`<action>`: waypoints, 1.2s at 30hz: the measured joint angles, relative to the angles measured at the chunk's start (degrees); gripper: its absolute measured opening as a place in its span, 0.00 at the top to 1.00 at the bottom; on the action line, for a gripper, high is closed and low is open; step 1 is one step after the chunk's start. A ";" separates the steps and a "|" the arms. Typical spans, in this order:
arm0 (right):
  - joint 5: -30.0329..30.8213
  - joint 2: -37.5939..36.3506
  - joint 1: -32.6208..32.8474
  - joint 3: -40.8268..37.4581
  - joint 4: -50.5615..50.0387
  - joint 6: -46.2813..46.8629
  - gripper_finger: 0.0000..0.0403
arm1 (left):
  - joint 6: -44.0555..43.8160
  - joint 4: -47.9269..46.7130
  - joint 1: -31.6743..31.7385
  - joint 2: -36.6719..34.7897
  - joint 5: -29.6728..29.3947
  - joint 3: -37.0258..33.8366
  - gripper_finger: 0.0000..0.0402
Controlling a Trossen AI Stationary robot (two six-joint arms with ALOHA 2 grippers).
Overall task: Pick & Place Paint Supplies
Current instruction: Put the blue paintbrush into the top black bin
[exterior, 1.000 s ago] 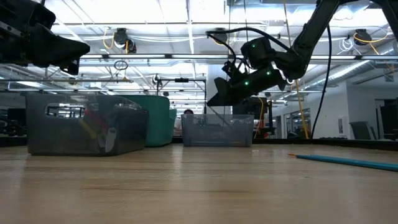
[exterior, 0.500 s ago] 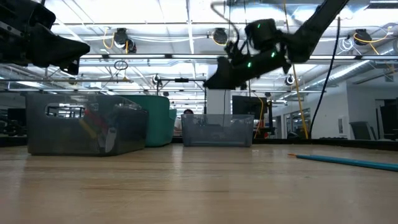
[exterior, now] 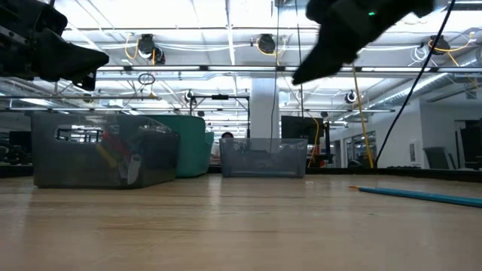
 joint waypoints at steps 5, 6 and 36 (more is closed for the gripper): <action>5.57 1.92 8.27 -0.02 -9.33 9.17 0.58 | 0.00 0.00 0.00 0.01 0.02 0.00 0.92; 5.35 2.46 9.35 -0.11 -10.63 9.98 0.59 | 0.00 0.00 0.00 -0.01 0.00 0.00 0.92; -16.98 12.50 24.28 -17.08 8.88 23.22 0.99 | 0.00 0.02 0.00 0.01 0.02 0.00 0.92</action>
